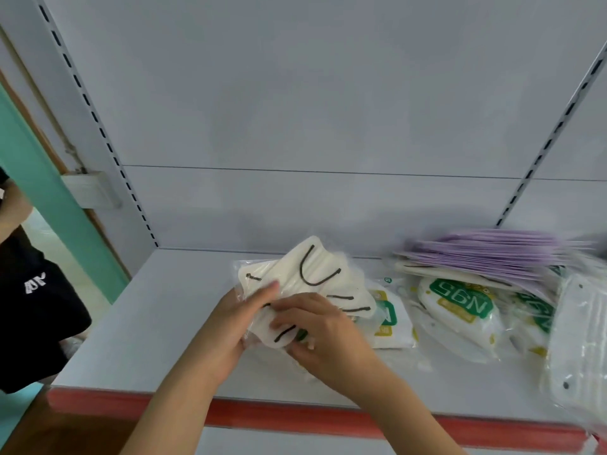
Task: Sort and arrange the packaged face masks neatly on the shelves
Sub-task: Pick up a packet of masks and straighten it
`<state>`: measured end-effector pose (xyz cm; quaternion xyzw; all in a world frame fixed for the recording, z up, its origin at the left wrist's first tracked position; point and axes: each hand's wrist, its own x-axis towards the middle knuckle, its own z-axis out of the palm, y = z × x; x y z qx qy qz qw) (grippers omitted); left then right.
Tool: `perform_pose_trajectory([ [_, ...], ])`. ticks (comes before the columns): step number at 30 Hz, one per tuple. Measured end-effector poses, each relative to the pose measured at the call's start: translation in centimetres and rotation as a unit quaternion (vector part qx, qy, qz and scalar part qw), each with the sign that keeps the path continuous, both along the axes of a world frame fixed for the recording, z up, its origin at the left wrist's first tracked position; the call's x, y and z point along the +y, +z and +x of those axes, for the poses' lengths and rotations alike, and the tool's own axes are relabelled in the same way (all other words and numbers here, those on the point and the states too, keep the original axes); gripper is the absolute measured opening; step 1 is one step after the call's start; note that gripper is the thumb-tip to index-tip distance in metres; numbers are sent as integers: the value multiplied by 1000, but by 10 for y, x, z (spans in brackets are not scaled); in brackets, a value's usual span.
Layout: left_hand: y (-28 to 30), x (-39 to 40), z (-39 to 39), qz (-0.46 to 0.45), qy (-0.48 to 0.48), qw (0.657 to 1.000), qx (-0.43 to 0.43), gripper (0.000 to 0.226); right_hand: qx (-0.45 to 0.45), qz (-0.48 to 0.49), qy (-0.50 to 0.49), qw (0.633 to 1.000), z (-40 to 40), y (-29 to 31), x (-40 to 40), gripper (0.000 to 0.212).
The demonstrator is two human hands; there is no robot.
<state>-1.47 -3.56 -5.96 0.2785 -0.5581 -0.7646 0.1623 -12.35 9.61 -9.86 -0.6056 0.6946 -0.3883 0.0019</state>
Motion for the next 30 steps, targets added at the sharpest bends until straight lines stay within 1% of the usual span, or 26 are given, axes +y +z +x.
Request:
perform_pose_trajectory([
  [2, -3, -2, -1, -59, 34, 998, -16, 25, -46, 7, 8, 999, -7, 7, 10, 34],
  [3, -2, -3, -1, -82, 45, 995, -16, 23, -48, -12, -16, 999, -12, 13, 16, 38],
  [5, 2, -3, -2, -138, 40, 990, -6, 21, -43, -78, -100, 991, -25, 23, 28, 44],
  [6, 5, -3, -2, -163, 29, 986, 4, 21, -50, -101, -148, 982, -33, 27, 34, 50],
  [8, 10, -2, -4, -205, 16, 978, 25, 23, -89, -109, -241, 960, -45, 37, 46, 73],
  [9, 10, -3, -5, -222, 11, 974, 30, 24, -125, -98, -270, 950, -52, 40, 51, 86],
  [10, 10, -4, -7, -237, 4, 971, 33, 25, -179, -89, -271, 942, -58, 40, 54, 97],
  [11, 10, -5, -8, -245, -8, 969, 36, 26, -245, -86, -244, 934, -63, 40, 58, 104],
  [12, 9, -5, -8, -249, -27, 967, 34, 29, -303, -87, -204, 927, -69, 38, 60, 106],
  [13, 7, -5, -9, -251, -50, 966, 28, 34, -334, -82, -171, 924, -72, 34, 64, 103],
  [14, 5, -4, -9, -258, -72, 963, 18, 39, -329, -66, -158, 929, -74, 30, 68, 96],
  [16, -3, -3, -8, -290, -91, 953, -3, 40, -291, -51, -170, 940, -72, 25, 78, 72],
  [17, -8, -3, -8, -306, -84, 948, -12, 35, -275, -71, -188, 940, -73, 24, 84, 63],
  [18, -12, -3, -9, -314, -70, 947, -22, 30, -238, -84, -223, 942, -76, 24, 90, 59],
  [19, -15, -3, -10, -308, -54, 949, -28, 25, -175, -75, -271, 944, -83, 23, 96, 58],
  [20, -16, -2, -10, -288, -42, 956, -28, 23, -87, -25, -324, 942, -94, 23, 103, 55],
  [21, -16, -2, -11, -263, -29, 964, -24, 22, 6, 54, -373, 926, -107, 20, 109, 50],
  [22, -15, -1, -12, -237, -19, 971, -16, 21, 77, 135, -411, 898, -118, 18, 114, 46],
  [23, -13, 0, -12, -212, -9, 977, -10, 25, 114, 190, -432, 874, -127, 14, 118, 41],
  [24, -12, -2, -12, -191, -4, 982, -5, 32, 126, 207, -437, 866, -134, 11, 117, 33],
  [25, -12, -3, -12, -170, -4, 985, 2, 37, 129, 189, -439, 869, -138, 8, 116, 22],
  [27, -12, -6, -13, -111, -2, 994, 18, 35, 121, 110, -453, 877, -140, 8, 115, 6],
  [28, -12, -7, -12, -78, 3, 997, 24, 31, 104, 71, -462, 878, -137, 11, 112, 4],
  [30, -12, -9, -11, -31, 15, 999, 23, 30, 67, -7, -479, 875, -129, 21, 106, 5],
])
